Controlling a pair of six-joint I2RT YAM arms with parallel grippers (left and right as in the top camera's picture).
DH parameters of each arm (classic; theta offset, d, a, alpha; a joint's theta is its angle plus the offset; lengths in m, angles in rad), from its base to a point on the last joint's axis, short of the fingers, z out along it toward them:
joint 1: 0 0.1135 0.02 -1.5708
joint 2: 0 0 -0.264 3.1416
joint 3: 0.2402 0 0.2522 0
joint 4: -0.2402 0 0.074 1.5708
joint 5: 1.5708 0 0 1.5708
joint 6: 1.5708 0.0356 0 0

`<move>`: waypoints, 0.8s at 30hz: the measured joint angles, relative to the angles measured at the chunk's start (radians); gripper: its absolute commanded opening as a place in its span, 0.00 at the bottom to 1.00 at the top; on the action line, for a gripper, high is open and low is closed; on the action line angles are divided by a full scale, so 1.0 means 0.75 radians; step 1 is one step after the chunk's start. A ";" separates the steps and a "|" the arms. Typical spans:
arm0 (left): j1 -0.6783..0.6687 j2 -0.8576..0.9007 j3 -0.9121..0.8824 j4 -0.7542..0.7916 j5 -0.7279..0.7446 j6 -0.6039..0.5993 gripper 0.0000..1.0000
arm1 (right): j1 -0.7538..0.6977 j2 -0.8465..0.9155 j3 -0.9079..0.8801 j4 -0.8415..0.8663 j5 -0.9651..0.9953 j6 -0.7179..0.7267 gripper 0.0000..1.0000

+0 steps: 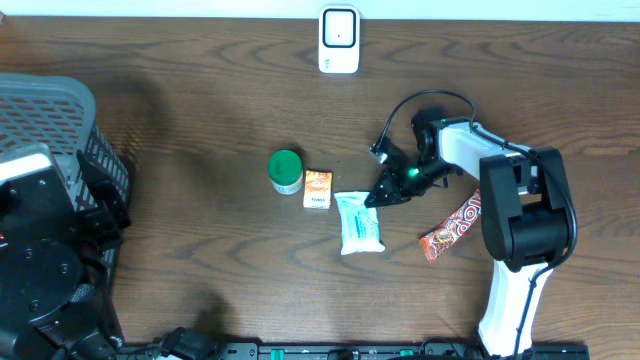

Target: Scan the item barcode

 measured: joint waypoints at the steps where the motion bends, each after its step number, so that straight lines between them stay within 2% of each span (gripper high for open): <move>1: 0.000 0.000 -0.001 -0.001 0.000 0.000 0.84 | 0.000 -0.015 0.008 -0.007 0.050 0.022 0.02; 12: 0.000 0.000 -0.001 -0.002 0.000 0.000 0.84 | 0.031 -0.476 0.017 -0.007 1.223 0.420 0.02; 19: 0.000 0.000 -0.001 -0.002 0.000 0.000 0.84 | 0.309 -0.545 0.024 -0.130 1.817 0.656 0.02; 24: 0.000 0.000 0.000 -0.002 0.000 0.000 0.84 | 0.544 -0.541 0.024 -0.141 1.963 0.805 0.01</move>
